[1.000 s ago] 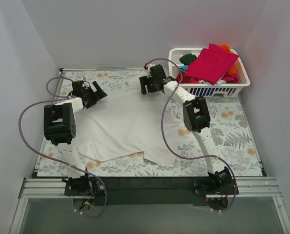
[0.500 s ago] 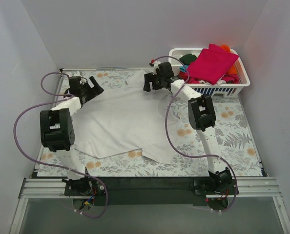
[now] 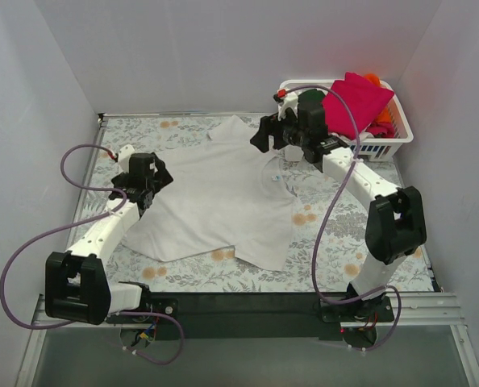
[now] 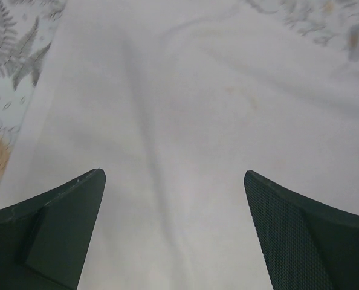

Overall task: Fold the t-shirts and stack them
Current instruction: Flatten the tshirt out, then fold the tshirt

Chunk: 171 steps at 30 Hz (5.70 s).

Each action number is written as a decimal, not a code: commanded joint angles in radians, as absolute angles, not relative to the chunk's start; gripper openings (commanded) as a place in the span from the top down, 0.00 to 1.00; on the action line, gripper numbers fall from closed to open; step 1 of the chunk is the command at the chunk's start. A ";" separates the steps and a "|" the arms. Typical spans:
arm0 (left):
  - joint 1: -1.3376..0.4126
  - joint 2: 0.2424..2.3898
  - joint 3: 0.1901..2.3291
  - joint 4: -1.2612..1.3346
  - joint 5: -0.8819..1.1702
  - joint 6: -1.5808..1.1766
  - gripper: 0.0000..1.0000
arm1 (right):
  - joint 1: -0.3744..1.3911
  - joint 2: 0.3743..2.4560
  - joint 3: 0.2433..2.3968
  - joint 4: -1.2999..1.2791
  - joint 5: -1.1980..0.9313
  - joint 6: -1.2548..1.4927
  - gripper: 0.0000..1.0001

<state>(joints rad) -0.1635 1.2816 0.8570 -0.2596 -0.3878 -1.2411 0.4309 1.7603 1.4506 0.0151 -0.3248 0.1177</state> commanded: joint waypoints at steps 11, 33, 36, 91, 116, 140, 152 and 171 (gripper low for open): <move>-0.167 1.327 0.804 -0.330 -0.394 -1.305 0.07 | 0.376 1.946 1.356 0.078 -0.397 0.149 0.36; -0.061 1.624 0.821 -0.117 -0.195 -1.198 0.06 | 0.545 2.258 1.744 -0.175 -0.040 0.043 0.38; -0.048 1.637 0.828 -0.112 -0.176 -1.187 0.06 | 0.558 2.301 1.798 -0.221 0.053 0.023 0.38; -0.141 1.380 0.796 -0.508 -0.492 -1.331 0.40 | 0.477 1.726 1.305 -0.051 -0.245 0.067 0.36; -0.120 1.489 0.792 -0.449 -0.508 -1.285 0.64 | 0.431 1.692 1.220 -0.011 -0.276 0.083 0.36; -0.120 1.482 0.792 -0.469 -0.528 -1.287 0.82 | 0.425 1.717 1.216 -0.009 -0.290 0.080 0.37; -0.121 1.479 0.787 -0.462 -0.529 -1.282 1.00 | 0.423 1.721 1.212 -0.009 -0.293 0.083 0.37; -0.152 1.123 0.684 -0.333 -0.531 -1.298 1.00 | 0.509 1.599 1.017 -0.014 -0.161 0.144 0.40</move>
<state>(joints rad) -0.1463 1.1934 0.7357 -0.3988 -0.5125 -1.2942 0.4728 1.6695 1.0565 -0.0288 -0.2298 0.1112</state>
